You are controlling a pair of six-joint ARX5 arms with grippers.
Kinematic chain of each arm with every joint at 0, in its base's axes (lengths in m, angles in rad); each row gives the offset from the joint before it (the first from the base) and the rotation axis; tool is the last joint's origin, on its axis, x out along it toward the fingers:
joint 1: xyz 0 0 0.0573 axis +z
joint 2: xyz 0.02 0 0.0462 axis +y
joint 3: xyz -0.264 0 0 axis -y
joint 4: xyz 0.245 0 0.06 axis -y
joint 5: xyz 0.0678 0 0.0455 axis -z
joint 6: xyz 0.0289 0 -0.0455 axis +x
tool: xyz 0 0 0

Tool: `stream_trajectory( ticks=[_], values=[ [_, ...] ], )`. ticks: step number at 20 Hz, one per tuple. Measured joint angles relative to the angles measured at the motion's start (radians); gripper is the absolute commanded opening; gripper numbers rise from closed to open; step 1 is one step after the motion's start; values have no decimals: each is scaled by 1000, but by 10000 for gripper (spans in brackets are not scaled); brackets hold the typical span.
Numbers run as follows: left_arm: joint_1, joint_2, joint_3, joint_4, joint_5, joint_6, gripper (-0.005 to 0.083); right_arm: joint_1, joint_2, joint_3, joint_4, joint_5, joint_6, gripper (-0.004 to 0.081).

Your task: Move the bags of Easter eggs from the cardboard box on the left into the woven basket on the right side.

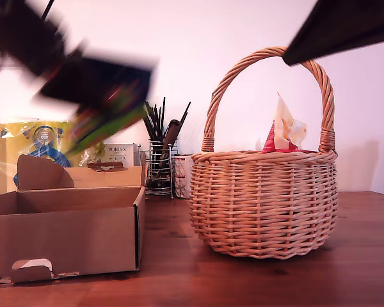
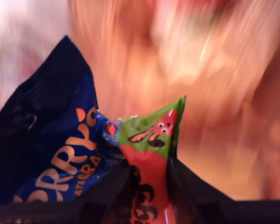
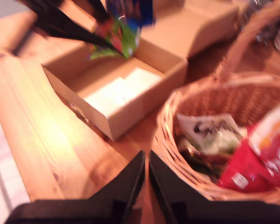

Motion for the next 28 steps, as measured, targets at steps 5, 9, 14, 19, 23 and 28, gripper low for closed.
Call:
stream_trajectory(
  ticks=[5,9,14,19,23,28],
  values=[
    [-118,60,-1,248,48,-121,142,0,-28,0,-24,23,0,-13],
    [-155,216,-1,502,59,-168,142,-2,-42,0,-49,27,0,-13],
    [-212,405,43,637,60,-219,142,-8,-48,0,-55,27,0,-13],
    [-225,531,196,639,51,-231,110,-8,-49,0,-63,27,0,-13],
    [-225,566,212,592,32,-231,111,-8,-49,0,-71,27,0,-13],
    [-224,568,212,491,-20,-231,130,-8,-49,0,-71,27,0,-13]
  ],
)
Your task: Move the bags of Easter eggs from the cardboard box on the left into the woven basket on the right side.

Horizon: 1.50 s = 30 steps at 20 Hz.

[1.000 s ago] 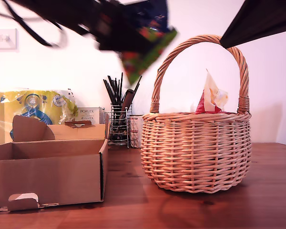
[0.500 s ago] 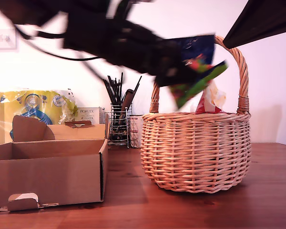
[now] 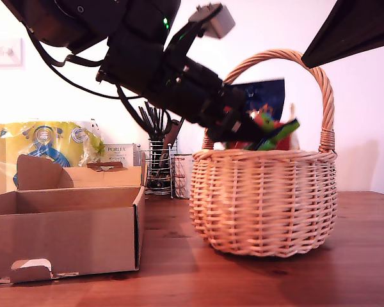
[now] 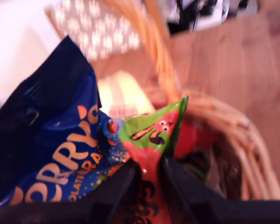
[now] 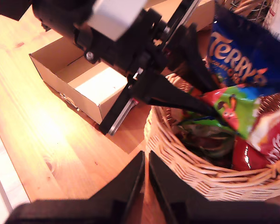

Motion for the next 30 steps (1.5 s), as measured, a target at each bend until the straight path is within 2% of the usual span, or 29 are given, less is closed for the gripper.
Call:
stream_trajectory(
  ticks=[4,6,9,13,14,15,16,18,20,23,25,27,30],
  values=[
    [0,0,0,-39,-47,0,381,0,0,0,0,0,0,-13],
    [0,0,0,-37,-63,0,467,0,0,0,0,0,0,-13],
    [0,-6,5,-61,-66,-12,464,0,0,0,0,0,0,-13],
    [-3,-85,11,-223,-73,-27,457,0,0,0,0,0,0,-13],
    [-3,-117,11,-255,-73,-58,424,0,0,0,0,0,0,-13],
    [-4,-155,11,-282,-73,-71,352,0,0,0,0,0,2,-13],
    [-4,-193,11,-308,-73,-71,246,0,0,0,3,0,3,-13],
    [-4,-263,12,-378,-72,-122,-38,0,1,0,41,5,56,-13],
    [-4,-305,13,-449,-72,-169,-21,0,6,1,109,86,92,-13],
    [35,-308,12,-470,-78,-237,-21,-28,36,3,186,214,108,-13],
    [90,-315,-15,-421,-79,-267,-21,-98,37,3,207,233,109,-13],
    [150,-364,-105,-369,-80,-306,-21,-180,25,3,211,234,109,-13],
    [223,-510,-254,-328,-90,-353,-21,-292,-24,3,209,184,129,-13]
  ],
)
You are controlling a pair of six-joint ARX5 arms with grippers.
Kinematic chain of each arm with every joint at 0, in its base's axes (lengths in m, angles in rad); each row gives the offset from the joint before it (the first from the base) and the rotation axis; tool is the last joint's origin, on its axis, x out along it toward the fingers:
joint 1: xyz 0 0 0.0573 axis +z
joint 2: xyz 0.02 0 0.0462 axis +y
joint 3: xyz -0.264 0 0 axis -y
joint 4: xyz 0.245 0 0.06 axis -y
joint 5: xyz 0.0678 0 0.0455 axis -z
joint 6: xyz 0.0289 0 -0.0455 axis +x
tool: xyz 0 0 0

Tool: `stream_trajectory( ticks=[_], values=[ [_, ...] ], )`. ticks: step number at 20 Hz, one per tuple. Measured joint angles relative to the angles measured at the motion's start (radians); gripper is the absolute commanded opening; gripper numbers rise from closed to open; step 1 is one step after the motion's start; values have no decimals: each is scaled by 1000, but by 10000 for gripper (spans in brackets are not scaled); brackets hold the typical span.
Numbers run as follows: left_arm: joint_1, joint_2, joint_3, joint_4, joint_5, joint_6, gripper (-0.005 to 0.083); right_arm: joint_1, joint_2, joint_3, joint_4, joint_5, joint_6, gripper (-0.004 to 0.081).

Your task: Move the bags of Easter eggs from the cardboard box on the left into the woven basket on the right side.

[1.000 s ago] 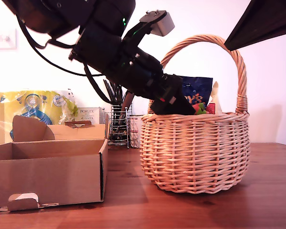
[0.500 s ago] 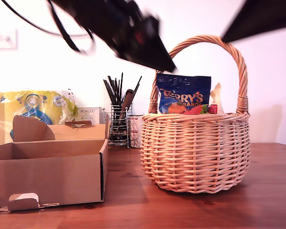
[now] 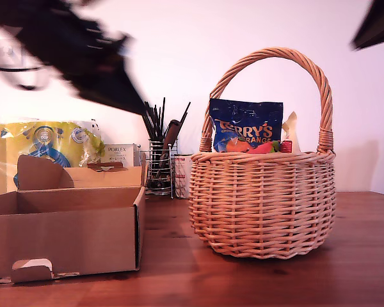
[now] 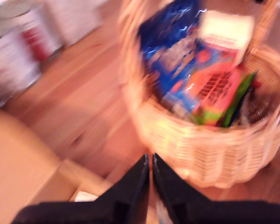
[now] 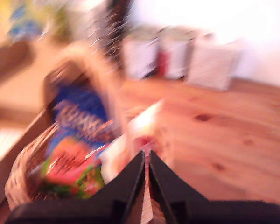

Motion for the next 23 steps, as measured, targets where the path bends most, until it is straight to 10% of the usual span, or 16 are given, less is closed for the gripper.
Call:
stream_trajectory(
  ticks=[8,23],
  values=[
    [278,-451,-163,-45,4,-56,-21,-42,-145,0,-86,-52,28,-13],
    [302,-701,-168,-225,19,-63,-20,-21,-217,1,-252,-56,55,-13]
  ],
)
